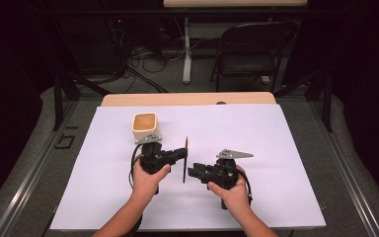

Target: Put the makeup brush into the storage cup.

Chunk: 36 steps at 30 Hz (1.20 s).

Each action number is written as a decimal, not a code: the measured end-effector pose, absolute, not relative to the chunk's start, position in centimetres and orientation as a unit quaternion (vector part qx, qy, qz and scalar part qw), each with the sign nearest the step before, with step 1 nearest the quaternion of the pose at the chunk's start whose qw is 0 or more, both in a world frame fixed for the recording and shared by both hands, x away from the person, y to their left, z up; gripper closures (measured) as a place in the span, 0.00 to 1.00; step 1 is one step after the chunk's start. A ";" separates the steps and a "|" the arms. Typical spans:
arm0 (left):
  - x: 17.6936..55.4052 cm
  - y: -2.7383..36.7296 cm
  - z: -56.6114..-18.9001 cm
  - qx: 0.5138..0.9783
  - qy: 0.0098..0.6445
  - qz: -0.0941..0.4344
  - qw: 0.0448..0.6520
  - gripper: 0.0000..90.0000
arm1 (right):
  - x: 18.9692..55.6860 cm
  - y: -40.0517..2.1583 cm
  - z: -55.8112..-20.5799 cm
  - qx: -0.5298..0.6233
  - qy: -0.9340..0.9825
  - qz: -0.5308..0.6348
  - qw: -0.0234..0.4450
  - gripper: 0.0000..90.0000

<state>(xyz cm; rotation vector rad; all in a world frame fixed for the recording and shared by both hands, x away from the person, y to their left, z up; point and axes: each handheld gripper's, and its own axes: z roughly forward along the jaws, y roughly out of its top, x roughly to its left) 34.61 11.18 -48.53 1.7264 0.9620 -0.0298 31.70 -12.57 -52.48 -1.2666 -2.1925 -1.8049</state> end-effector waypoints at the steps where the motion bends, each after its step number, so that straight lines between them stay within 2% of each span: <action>1: 34.6 11.1 -48.5 0.728 0.407 -0.014 0.551 0.93 | 31.7 -12.5 -52.5 -0.410 -0.704 -0.579 0.021 0.71; 10: 34.3 10.8 -48.6 0.722 0.406 -0.026 0.559 0.93 | 32.1 -12.2 -52.9 -0.422 -0.696 -0.580 0.040 0.76; 36: 33.9 9.7 -48.8 0.731 0.397 -0.034 0.555 0.93 | 32.2 -12.0 -53.0 -0.424 -0.698 -0.575 0.048 0.92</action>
